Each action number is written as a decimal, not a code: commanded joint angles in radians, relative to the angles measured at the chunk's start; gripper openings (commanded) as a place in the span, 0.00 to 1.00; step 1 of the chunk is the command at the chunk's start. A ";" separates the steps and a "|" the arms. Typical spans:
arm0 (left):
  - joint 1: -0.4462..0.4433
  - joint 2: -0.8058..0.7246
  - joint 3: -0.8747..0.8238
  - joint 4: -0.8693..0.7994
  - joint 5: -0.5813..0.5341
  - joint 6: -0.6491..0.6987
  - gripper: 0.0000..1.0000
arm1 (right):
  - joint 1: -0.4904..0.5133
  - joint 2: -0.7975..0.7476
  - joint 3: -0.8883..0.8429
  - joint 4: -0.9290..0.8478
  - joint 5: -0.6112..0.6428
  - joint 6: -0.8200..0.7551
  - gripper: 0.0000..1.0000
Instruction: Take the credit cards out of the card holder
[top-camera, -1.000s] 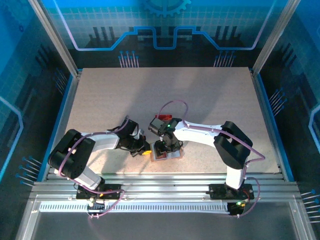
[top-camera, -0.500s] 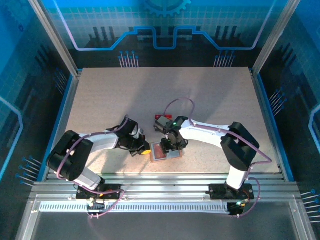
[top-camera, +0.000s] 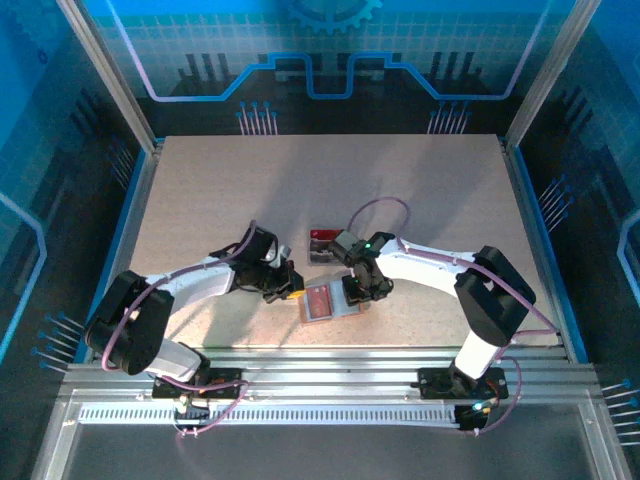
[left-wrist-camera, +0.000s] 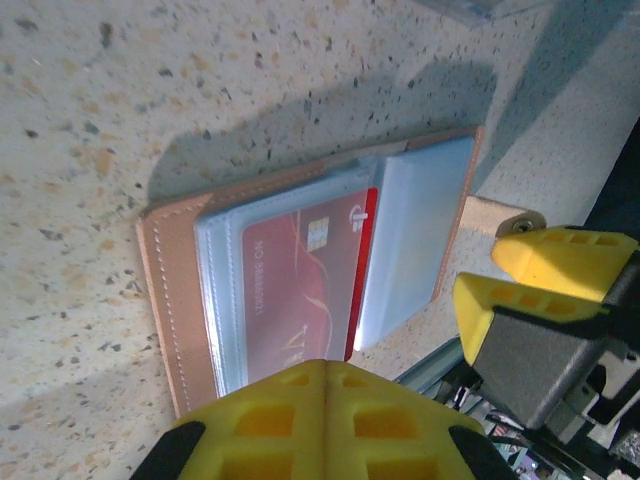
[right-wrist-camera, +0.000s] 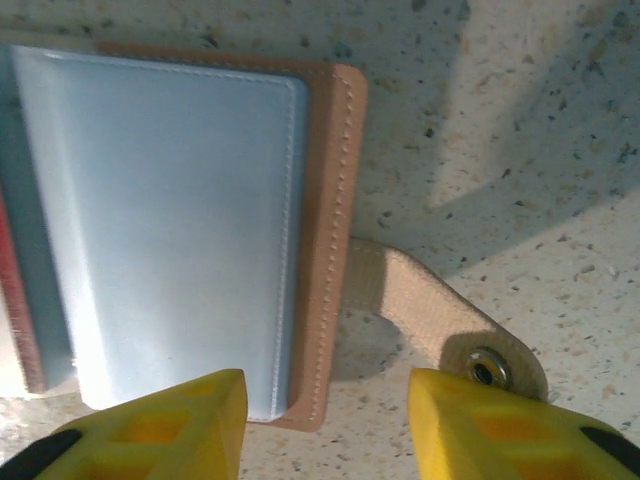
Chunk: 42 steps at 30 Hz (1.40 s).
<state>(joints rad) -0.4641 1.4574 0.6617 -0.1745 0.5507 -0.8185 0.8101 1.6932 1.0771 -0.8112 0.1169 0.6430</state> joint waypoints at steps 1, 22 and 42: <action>-0.030 -0.008 0.022 -0.006 -0.012 -0.031 0.00 | -0.008 -0.035 -0.016 0.002 0.000 -0.002 0.37; -0.126 0.117 0.064 0.052 -0.023 -0.064 0.00 | -0.068 -0.050 -0.087 0.364 -0.434 0.082 0.20; -0.126 0.170 0.063 -0.019 -0.051 -0.003 0.00 | -0.070 0.074 -0.071 0.447 -0.517 0.093 0.20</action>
<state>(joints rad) -0.5850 1.6131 0.7048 -0.1490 0.5163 -0.8539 0.7456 1.7493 0.9966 -0.3729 -0.3775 0.7258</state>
